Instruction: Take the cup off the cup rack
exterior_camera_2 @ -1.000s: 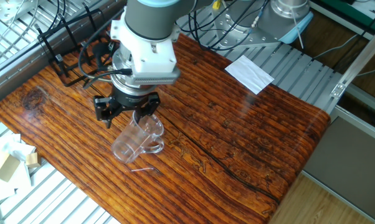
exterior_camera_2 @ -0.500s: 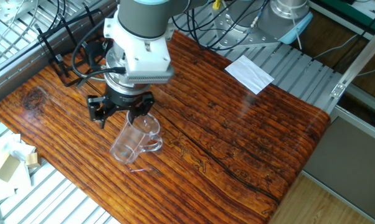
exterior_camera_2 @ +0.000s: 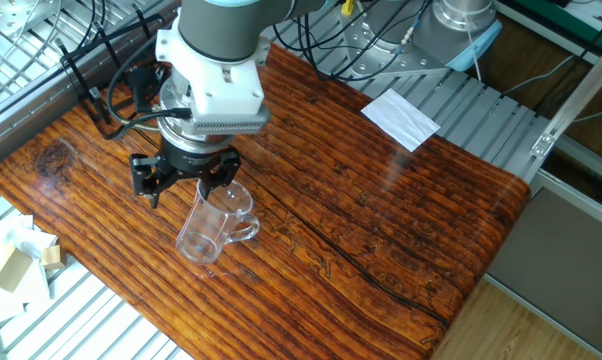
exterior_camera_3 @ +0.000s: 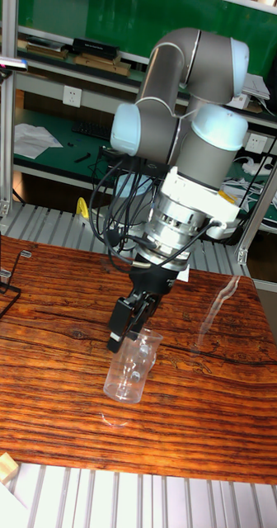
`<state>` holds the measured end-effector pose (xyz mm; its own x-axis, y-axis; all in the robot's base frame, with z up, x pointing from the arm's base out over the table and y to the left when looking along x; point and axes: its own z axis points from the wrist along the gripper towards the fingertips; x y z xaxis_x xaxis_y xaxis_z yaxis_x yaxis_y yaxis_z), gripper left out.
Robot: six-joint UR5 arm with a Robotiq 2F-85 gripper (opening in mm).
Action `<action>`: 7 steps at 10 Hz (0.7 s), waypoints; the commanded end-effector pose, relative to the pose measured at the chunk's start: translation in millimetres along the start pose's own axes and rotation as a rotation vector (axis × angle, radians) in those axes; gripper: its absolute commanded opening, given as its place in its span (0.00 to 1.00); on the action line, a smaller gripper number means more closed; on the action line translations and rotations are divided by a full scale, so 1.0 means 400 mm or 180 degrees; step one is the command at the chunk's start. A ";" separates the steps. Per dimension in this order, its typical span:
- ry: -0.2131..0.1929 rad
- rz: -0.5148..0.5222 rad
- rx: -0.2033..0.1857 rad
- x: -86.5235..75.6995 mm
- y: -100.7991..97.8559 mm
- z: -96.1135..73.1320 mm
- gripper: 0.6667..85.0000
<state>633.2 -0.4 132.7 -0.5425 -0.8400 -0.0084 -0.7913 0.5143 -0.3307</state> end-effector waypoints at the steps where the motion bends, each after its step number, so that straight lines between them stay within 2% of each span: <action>1: -0.0024 -0.0030 -0.0024 0.001 -0.016 0.002 0.80; 4: 0.0006 -0.0103 -0.0009 0.006 -0.030 -0.005 0.84; 7: -0.0002 -0.0149 0.0072 0.004 -0.048 -0.005 0.87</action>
<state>642.7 -9.9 138.4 -0.5102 -0.8600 0.0140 -0.8101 0.4750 -0.3437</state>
